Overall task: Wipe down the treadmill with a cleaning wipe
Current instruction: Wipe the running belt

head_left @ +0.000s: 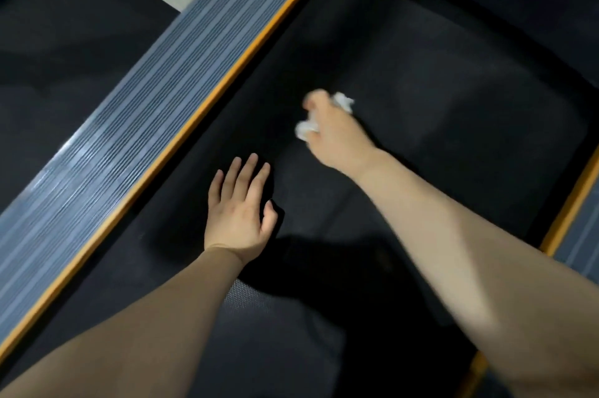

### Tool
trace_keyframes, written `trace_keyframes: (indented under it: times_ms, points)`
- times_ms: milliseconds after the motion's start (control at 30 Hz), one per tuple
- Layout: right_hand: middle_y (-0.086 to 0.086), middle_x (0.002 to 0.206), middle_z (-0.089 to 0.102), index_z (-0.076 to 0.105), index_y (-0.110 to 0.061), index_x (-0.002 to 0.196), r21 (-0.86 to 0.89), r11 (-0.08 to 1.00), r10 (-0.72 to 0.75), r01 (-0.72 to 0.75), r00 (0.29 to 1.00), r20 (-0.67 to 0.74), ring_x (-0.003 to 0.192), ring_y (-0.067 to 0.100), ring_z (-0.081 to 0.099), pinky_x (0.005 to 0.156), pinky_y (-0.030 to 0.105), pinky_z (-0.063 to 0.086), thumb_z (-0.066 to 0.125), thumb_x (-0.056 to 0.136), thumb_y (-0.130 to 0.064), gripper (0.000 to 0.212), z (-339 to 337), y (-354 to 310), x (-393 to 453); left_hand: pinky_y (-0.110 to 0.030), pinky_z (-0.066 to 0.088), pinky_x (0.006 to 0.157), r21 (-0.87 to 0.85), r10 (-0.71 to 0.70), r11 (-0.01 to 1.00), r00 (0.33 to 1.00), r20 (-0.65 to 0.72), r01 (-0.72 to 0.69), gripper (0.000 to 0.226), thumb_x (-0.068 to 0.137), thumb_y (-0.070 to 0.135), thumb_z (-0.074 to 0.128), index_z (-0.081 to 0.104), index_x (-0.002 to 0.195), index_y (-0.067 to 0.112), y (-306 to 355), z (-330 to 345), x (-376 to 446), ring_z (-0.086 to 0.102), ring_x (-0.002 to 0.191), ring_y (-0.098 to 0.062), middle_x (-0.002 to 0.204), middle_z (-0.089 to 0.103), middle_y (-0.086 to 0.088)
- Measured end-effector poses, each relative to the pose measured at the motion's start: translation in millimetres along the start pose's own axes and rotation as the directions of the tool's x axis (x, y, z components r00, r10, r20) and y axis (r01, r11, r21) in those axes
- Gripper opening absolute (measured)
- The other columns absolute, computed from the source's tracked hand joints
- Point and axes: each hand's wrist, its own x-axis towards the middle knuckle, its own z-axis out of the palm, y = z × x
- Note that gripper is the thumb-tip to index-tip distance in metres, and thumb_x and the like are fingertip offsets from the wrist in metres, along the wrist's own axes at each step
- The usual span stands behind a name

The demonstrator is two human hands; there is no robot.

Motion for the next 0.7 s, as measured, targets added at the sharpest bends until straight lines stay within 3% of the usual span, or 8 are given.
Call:
trace_keyframes:
  times_ms: [33, 100, 233, 300, 400, 500, 567, 700]
  points:
    - [0.012, 0.09, 0.06, 0.05, -0.015, 0.115, 0.071, 0.997, -0.018, 0.014, 0.999, 0.044, 0.094, 0.028, 0.049, 0.099, 0.044, 0.038, 0.049, 0.084, -0.016, 0.031, 5, -28, 27, -0.046, 0.006, 0.123, 0.003, 0.002, 1.0, 1.0, -0.002, -0.002, 0.064, 0.09, 0.038, 0.038, 0.036, 0.151, 0.018, -1, 0, 0, 0.017, 0.151, -0.028, 0.161, 0.029, -0.007]
    - [0.01, 0.105, 0.059, 0.046, -0.012, 0.125, 0.092, 0.994, 0.052, -0.065, 0.989, 0.14, 0.098, 0.024, 0.055, 0.093, 0.041, 0.047, 0.055, 0.092, -0.018, 0.035, 7, -67, 61, -0.047, 0.008, 0.123, 0.01, 0.008, 1.0, 1.0, -0.005, -0.008, 0.064, 0.09, 0.038, 0.039, 0.038, 0.15, 0.017, -1, 0, 2, 0.019, 0.15, -0.029, 0.16, 0.031, -0.008]
    - [0.02, 0.132, 0.051, 0.054, -0.014, 0.113, 0.03, 0.997, 0.059, -0.067, 0.979, 0.197, 0.097, 0.031, 0.062, 0.082, 0.038, 0.053, 0.052, 0.095, -0.023, 0.02, -2, -58, 42, -0.046, 0.007, 0.123, 0.028, 0.004, 1.0, 1.0, 0.015, -0.005, 0.064, 0.091, 0.04, 0.039, 0.037, 0.151, 0.018, -2, -1, 0, 0.018, 0.151, -0.029, 0.16, 0.03, -0.007]
    - [0.018, 0.122, 0.06, 0.055, -0.015, 0.117, 0.063, 0.997, 0.029, -0.039, 0.988, 0.153, 0.096, 0.035, 0.063, 0.073, 0.033, 0.047, 0.051, 0.093, -0.017, 0.025, -7, -29, 1, -0.046, 0.006, 0.124, 0.028, -0.001, 1.0, 1.0, 0.024, 0.0, 0.063, 0.092, 0.04, 0.038, 0.037, 0.151, 0.019, -1, -1, 0, 0.018, 0.151, -0.028, 0.16, 0.029, -0.005]
    - [0.017, 0.099, 0.067, 0.054, -0.011, 0.123, 0.047, 0.993, 0.107, -0.112, 0.99, 0.092, 0.088, 0.038, 0.062, 0.069, 0.035, 0.044, 0.054, 0.089, -0.01, 0.033, -12, 9, -84, -0.045, 0.007, 0.124, 0.002, -0.017, 1.0, 1.0, 0.004, 0.017, 0.061, 0.092, 0.039, 0.037, 0.038, 0.15, 0.02, 0, -1, 0, 0.018, 0.151, -0.026, 0.16, 0.029, -0.003]
    - [0.016, 0.083, 0.066, 0.058, -0.004, 0.102, 0.005, 0.991, 0.134, -0.134, 0.989, 0.059, 0.074, 0.039, 0.062, 0.06, 0.032, 0.037, 0.058, 0.083, -0.002, 0.019, -12, 31, -162, -0.046, 0.01, 0.124, -0.006, -0.026, 1.0, 1.0, -0.008, 0.026, 0.059, 0.093, 0.037, 0.037, 0.04, 0.149, 0.021, 1, -2, -3, 0.02, 0.15, -0.025, 0.16, 0.031, -0.003]
    - [0.012, 0.083, 0.067, 0.057, -0.007, 0.097, -0.026, 0.981, 0.194, -0.192, 0.977, 0.091, 0.075, 0.035, 0.062, 0.061, 0.026, 0.032, 0.057, 0.083, 0.0, 0.015, -11, 43, -197, -0.045, 0.015, 0.123, -0.022, -0.036, 0.999, 0.999, -0.017, 0.036, 0.055, 0.094, 0.035, 0.037, 0.045, 0.146, 0.019, 4, -4, -3, 0.027, 0.148, -0.026, 0.156, 0.038, -0.003]
    - [0.007, 0.084, 0.064, 0.054, -0.009, 0.099, 0.003, 0.966, 0.256, -0.259, 0.957, 0.139, 0.073, 0.028, 0.06, 0.062, 0.025, 0.033, 0.053, 0.09, -0.006, 0.009, -11, 50, -214, -0.041, 0.025, 0.117, -0.135, -0.279, 0.955, 0.953, -0.121, 0.263, 0.045, 0.099, 0.034, 0.04, 0.053, 0.139, 0.018, 14, -4, -37, 0.038, 0.143, -0.024, 0.151, 0.047, -0.002]
